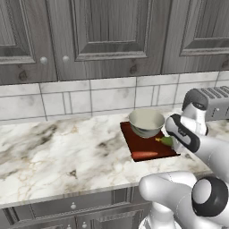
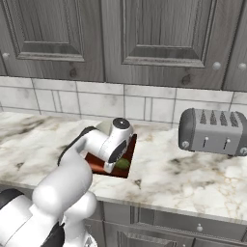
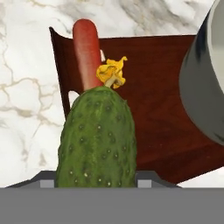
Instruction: Place the two vegetables and bowl onto the tray for setting up a vegetable dip station.
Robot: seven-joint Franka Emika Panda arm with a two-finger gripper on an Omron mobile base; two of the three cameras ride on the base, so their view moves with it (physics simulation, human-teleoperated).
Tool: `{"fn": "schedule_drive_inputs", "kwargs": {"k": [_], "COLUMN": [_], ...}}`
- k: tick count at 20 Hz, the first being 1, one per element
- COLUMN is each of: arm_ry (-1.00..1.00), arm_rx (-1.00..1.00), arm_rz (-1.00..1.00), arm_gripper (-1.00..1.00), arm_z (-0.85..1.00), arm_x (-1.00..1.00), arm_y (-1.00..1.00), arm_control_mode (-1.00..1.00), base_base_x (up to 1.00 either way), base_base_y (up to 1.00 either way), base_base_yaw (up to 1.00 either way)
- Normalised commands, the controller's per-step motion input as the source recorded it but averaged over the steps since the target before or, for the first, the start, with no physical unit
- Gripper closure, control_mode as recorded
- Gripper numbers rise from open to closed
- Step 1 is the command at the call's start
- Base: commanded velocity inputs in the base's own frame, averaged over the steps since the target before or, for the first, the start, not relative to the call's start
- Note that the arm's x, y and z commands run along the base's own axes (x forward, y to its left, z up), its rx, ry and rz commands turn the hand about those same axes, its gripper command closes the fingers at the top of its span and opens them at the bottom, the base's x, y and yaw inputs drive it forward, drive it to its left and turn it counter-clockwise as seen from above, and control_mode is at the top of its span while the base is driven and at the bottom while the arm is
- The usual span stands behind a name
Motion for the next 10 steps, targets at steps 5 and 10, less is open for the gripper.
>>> {"fn": "schedule_drive_inputs", "kwargs": {"k": [5,10], "arm_ry": [0.0,0.0], "arm_rx": [0.0,0.0], "arm_rz": [0.0,0.01], "arm_gripper": [1.0,1.0], "arm_z": [-0.02,-0.01], "arm_x": [0.08,0.0], "arm_y": [0.14,0.17], "arm_control_mode": [-1.0,-1.0], "base_base_x": [0.0,0.0], "base_base_y": [0.0,0.0], "base_base_yaw": [0.0,0.0]}}
